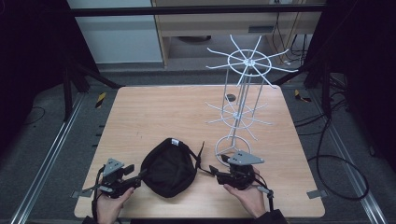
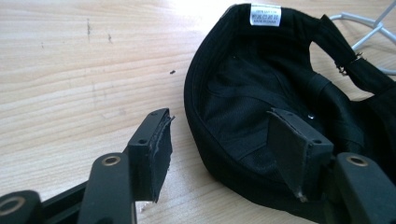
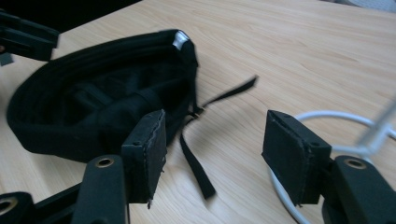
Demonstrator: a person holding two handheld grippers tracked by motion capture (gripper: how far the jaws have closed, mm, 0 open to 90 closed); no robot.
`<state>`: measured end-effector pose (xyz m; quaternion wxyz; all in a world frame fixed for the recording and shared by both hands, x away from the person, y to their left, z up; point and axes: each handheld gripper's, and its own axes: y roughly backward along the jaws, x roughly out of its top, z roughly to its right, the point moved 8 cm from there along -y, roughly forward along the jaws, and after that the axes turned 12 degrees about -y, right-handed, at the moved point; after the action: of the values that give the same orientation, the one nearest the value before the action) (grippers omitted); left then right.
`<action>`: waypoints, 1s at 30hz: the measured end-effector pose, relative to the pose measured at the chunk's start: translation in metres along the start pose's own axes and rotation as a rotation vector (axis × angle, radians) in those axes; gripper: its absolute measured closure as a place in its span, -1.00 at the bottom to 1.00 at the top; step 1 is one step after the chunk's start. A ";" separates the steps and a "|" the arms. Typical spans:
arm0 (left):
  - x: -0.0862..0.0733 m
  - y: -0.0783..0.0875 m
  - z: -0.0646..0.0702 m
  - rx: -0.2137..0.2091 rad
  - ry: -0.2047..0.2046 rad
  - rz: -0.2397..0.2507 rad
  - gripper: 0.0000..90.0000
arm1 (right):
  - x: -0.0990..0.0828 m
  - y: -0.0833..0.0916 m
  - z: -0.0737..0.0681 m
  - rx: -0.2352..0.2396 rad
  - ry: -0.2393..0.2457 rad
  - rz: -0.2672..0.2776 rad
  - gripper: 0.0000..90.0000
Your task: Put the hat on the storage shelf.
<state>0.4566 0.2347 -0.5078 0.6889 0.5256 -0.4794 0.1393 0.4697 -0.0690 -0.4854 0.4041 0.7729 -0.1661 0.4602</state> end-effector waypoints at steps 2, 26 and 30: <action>-0.001 -0.002 0.001 -0.002 -0.002 -0.012 -0.11 | 0.004 -0.005 -0.007 0.010 0.000 -0.002 -0.09; -0.007 -0.024 -0.008 0.002 0.011 -0.107 0.56 | 0.028 -0.076 -0.018 -0.029 0.015 -0.055 0.07; -0.007 -0.029 -0.015 0.001 0.025 -0.118 0.67 | 0.027 -0.083 -0.015 -0.038 0.006 -0.065 0.08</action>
<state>0.4806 0.2382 -0.5304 0.7016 0.5515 -0.4387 0.1052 0.5274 -0.0023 -0.4981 0.4339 0.7686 -0.1486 0.4460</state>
